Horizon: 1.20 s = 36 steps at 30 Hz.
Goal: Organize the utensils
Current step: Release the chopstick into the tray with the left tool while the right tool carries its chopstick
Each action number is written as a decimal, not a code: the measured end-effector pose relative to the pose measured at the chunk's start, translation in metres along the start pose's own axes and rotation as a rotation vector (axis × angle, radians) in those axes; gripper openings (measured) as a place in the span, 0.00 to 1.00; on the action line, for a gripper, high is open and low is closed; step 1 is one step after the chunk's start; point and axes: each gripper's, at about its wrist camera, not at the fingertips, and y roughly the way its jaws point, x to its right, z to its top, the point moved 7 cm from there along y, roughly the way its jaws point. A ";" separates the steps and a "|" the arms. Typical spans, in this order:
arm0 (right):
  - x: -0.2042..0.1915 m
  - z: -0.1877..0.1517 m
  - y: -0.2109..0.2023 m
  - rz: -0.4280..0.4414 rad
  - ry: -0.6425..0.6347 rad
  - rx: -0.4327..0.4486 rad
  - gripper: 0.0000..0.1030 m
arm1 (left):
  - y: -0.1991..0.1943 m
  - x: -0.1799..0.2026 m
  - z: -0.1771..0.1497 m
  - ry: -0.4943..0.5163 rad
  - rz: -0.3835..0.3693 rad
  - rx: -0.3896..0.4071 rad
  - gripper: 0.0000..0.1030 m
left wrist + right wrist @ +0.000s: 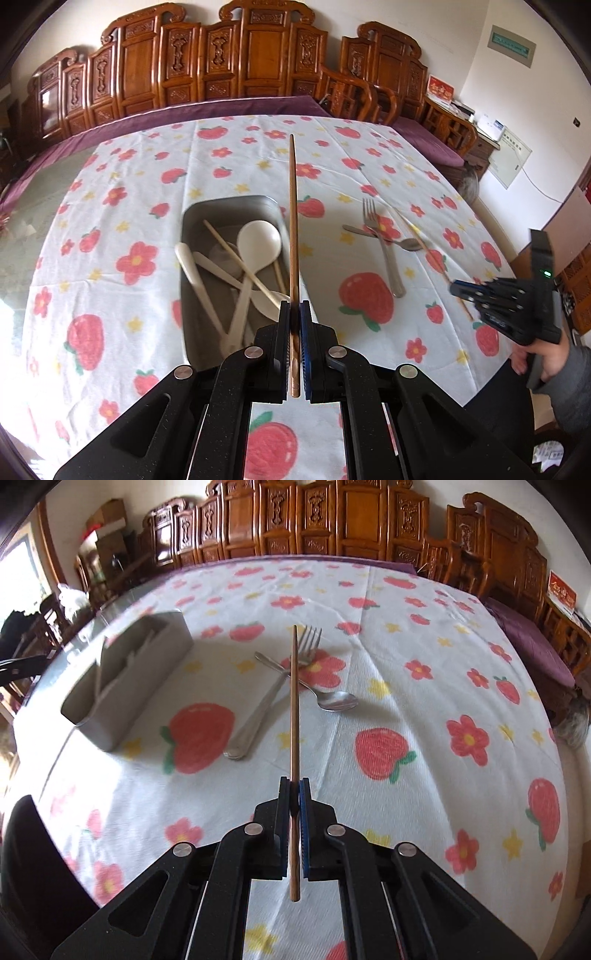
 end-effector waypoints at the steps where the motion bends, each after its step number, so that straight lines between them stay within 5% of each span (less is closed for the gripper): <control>1: -0.001 0.001 -0.005 0.007 0.001 0.009 0.06 | -0.001 -0.003 0.002 -0.001 0.005 0.002 0.04; 12: -0.021 0.021 -0.044 0.076 0.015 0.080 0.06 | 0.019 -0.037 -0.001 -0.012 0.106 -0.031 0.04; 22: -0.045 0.031 -0.049 0.105 -0.018 0.087 0.06 | 0.061 -0.057 -0.021 -0.054 0.102 -0.138 0.04; 36: -0.060 0.034 -0.049 0.116 -0.040 0.085 0.06 | 0.073 -0.044 -0.017 -0.039 0.096 -0.161 0.05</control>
